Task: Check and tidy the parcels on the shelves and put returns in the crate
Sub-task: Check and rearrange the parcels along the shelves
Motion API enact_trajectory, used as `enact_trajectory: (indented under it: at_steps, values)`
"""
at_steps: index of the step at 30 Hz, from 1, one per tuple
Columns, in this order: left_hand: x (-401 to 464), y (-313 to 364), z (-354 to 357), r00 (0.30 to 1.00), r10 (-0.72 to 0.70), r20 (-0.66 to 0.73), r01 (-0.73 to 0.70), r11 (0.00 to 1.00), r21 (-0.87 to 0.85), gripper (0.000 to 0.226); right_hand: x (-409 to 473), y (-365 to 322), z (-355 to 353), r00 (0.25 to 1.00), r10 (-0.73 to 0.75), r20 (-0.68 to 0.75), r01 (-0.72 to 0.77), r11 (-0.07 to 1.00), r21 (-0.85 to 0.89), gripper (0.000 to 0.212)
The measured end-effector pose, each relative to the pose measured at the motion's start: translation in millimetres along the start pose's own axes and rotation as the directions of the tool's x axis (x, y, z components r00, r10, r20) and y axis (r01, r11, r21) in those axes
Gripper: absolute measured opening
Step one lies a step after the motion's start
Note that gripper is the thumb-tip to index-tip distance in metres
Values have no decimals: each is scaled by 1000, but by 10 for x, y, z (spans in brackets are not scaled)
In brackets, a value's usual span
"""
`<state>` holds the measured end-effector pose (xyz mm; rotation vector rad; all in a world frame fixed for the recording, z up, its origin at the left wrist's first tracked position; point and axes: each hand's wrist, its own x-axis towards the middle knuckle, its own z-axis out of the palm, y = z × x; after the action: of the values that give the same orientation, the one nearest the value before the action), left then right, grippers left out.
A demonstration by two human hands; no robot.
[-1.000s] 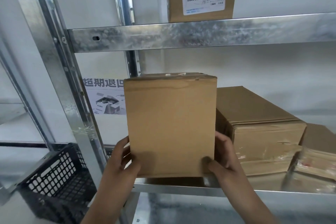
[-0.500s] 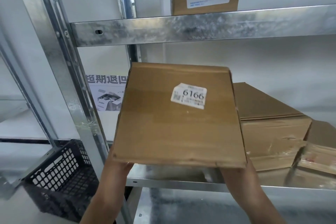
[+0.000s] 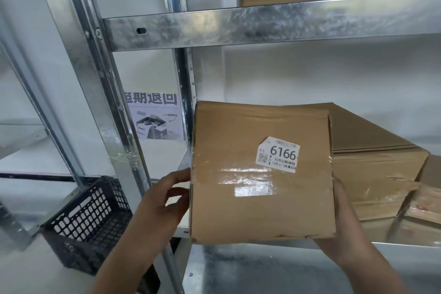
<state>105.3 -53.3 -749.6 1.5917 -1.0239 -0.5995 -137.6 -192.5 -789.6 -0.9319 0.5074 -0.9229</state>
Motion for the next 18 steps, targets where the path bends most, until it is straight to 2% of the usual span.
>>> enact_trajectory:
  at_steps: [1,2,3,4,5,6,8,9,10,11,13,14,16,18]
  values:
    - [-2,56,-13,999,-20,34,18,999,47,33,112,-42,-9,998,15,56,-21,995,94,64]
    - [17,67,-18,998,-39,57,36,997,66,33,17,-133,93,1000,4,29,-5,1000,29,61]
    - [41,68,-35,995,-82,62,80,996,38,29,93,-144,36,996,24,87,-21,999,-30,55]
    - [36,41,-80,991,-110,78,114,992,-46,22,106,-151,24,997,29,73,-24,997,-72,48]
    - [34,29,-114,984,-160,81,170,977,-130,18,107,-140,-13,991,42,126,-31,996,-88,43]
    - [58,-1,-122,979,-184,85,198,960,-200,30,78,-150,-15,991,46,122,-30,991,-129,49]
    - [81,-22,-126,980,-186,73,199,941,-272,67,108,-125,-43,987,69,148,-42,983,-177,81]
    - [44,-14,-127,986,-151,75,166,945,-284,78,120,-118,-43,983,71,166,-44,986,-161,92]
    - [-3,-38,-154,990,-96,99,120,953,-277,81,114,-123,8,989,41,144,-22,991,-129,97]
    - [-42,-23,-159,992,-34,124,64,966,-252,78,127,-112,23,993,-3,118,17,993,-119,92]
    - [-56,-23,-182,985,68,159,-42,986,-161,75,121,-108,92,998,-46,53,53,990,-131,53]
    - [-52,-32,-197,981,79,175,-61,993,-103,78,119,-111,120,1000,-23,18,25,993,-119,44]
    - [-17,-20,-222,977,73,201,-83,996,38,81,124,-98,116,999,34,-15,-35,999,-33,53]
    - [2,-10,-247,971,93,221,-121,986,114,76,116,-87,191,1000,-3,12,2,1000,19,53]
